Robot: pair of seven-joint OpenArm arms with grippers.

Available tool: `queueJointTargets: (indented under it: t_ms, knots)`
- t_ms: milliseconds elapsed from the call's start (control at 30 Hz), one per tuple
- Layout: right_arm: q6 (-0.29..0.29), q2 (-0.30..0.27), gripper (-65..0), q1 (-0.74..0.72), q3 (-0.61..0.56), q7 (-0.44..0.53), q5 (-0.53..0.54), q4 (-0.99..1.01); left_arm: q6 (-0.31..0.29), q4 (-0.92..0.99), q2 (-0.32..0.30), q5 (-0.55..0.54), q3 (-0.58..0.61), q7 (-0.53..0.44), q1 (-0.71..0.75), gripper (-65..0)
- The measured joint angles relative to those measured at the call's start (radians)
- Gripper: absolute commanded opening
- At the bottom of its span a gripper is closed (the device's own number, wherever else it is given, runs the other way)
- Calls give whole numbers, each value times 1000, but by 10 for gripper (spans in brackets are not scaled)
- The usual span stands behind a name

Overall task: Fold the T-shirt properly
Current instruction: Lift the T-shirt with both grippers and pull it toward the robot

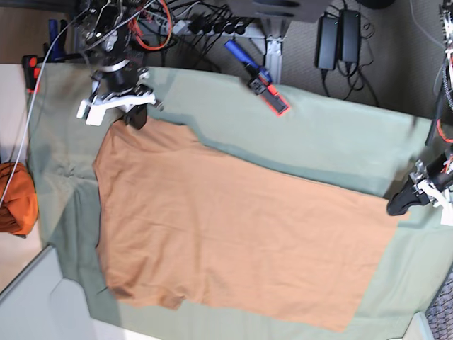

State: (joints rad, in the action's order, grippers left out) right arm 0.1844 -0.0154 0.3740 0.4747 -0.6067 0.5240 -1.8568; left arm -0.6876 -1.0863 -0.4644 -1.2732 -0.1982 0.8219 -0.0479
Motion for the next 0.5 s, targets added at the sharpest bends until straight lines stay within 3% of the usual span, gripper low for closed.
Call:
queueJointTargets:
  t_ms: [133,500]
  knots:
    - [1,-1,-650,-72,0,0,2,0,0,0,31,54,1,-30,-19,-650]
    - [3,-1,-650,-225,0,2,-35,66,2,1,43,236,3,-133,-101,-650]
